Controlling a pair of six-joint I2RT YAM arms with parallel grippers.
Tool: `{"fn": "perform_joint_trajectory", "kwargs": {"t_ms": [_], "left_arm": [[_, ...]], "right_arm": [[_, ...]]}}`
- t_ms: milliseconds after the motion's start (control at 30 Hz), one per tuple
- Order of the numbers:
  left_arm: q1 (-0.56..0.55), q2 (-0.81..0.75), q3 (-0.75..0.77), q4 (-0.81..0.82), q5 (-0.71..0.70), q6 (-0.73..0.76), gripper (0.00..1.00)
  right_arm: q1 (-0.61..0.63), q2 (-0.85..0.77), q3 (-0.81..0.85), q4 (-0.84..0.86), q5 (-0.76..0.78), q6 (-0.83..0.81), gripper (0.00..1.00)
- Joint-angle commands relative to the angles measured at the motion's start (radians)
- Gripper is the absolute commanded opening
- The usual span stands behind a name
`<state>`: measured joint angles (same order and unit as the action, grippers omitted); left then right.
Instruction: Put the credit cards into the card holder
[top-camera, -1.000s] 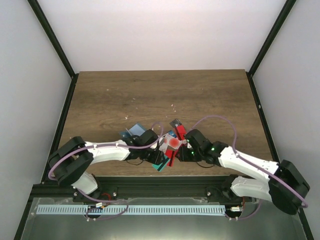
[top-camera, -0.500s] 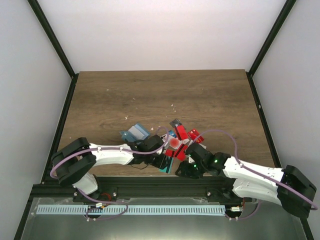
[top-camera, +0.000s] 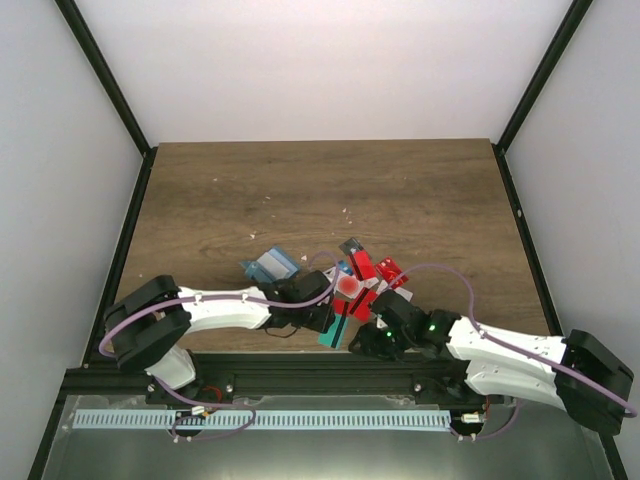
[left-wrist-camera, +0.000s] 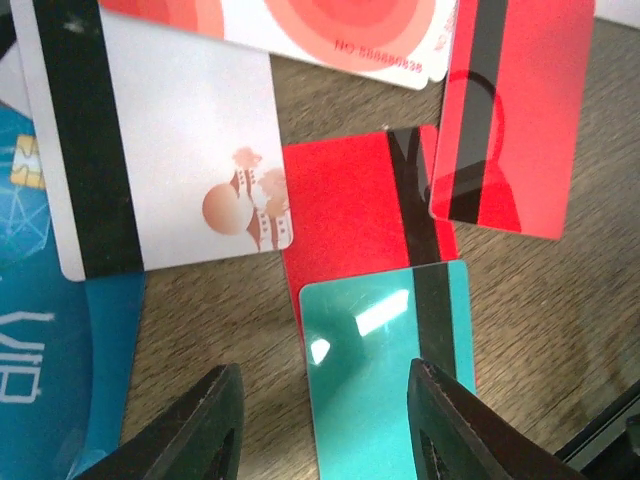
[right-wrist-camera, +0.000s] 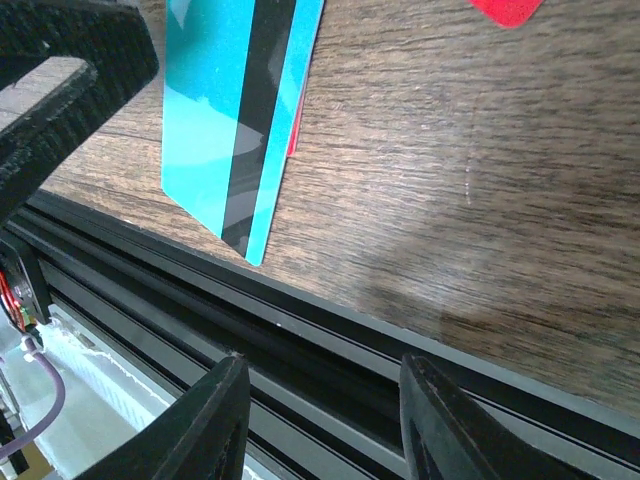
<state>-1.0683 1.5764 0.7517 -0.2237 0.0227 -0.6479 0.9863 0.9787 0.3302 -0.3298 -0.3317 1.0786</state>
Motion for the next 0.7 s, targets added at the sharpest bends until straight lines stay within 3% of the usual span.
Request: {"fn": "perform_joint_trajectory", "kwargs": {"t_ms": [0,433,667], "left_arm": [[-0.003,0.032,0.047,-0.011,-0.03,0.025,0.47],[-0.066,0.144,0.119,-0.05,-0.052,0.074,0.43],[-0.116,0.141,0.096,-0.093,-0.078,0.013,0.42]], "right_arm": [[0.01,-0.016,-0.007,-0.001,0.022,0.02,0.44],[0.01,-0.057,-0.026,-0.031,-0.022,0.031,0.43],[0.029,-0.072,-0.052,0.002,-0.049,0.079,0.43]]}}
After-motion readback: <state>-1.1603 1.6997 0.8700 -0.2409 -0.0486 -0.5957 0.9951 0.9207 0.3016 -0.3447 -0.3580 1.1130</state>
